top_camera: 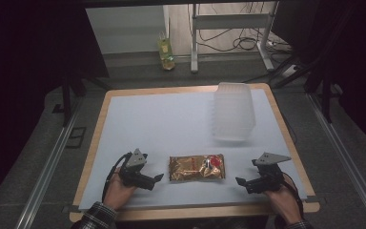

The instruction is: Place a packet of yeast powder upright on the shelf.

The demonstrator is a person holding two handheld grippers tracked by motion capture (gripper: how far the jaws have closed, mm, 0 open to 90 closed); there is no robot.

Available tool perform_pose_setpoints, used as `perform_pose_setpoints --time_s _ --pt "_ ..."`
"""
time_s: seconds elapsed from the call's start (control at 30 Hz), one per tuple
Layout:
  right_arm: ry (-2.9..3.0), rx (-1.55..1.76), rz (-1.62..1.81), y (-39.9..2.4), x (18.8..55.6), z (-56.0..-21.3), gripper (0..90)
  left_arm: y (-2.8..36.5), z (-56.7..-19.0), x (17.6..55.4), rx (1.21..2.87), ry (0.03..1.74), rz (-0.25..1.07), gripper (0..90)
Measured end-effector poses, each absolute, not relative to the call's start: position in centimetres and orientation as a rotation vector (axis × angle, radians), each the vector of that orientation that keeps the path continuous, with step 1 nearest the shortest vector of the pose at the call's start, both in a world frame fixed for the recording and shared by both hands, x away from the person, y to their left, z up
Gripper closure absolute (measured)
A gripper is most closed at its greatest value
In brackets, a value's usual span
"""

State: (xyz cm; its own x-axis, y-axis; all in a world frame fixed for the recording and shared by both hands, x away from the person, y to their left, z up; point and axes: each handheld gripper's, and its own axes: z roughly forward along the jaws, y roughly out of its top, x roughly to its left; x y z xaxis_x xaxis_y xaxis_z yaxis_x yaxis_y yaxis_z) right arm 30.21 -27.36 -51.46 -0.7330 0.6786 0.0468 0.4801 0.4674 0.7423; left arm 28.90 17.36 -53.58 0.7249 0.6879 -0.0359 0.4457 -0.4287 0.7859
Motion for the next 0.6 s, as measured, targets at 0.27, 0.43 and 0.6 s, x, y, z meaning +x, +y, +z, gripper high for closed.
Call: perform_pose_setpoints --time_s 0.27,0.43,0.6 --pt "2.486 0.962 1.073 -26.83 30.02 -51.53 2.5 17.44 -53.58 29.13 2.091 0.862 0.362 1.8" --pt "2.47 0.959 1.103 -26.89 29.97 -51.27 2.5 17.45 -53.52 29.19 2.083 0.875 0.348 1.9" --pt "2.478 0.964 1.08 -26.86 29.99 -51.41 2.5 17.34 -53.43 29.27 2.091 0.881 0.324 2.0"
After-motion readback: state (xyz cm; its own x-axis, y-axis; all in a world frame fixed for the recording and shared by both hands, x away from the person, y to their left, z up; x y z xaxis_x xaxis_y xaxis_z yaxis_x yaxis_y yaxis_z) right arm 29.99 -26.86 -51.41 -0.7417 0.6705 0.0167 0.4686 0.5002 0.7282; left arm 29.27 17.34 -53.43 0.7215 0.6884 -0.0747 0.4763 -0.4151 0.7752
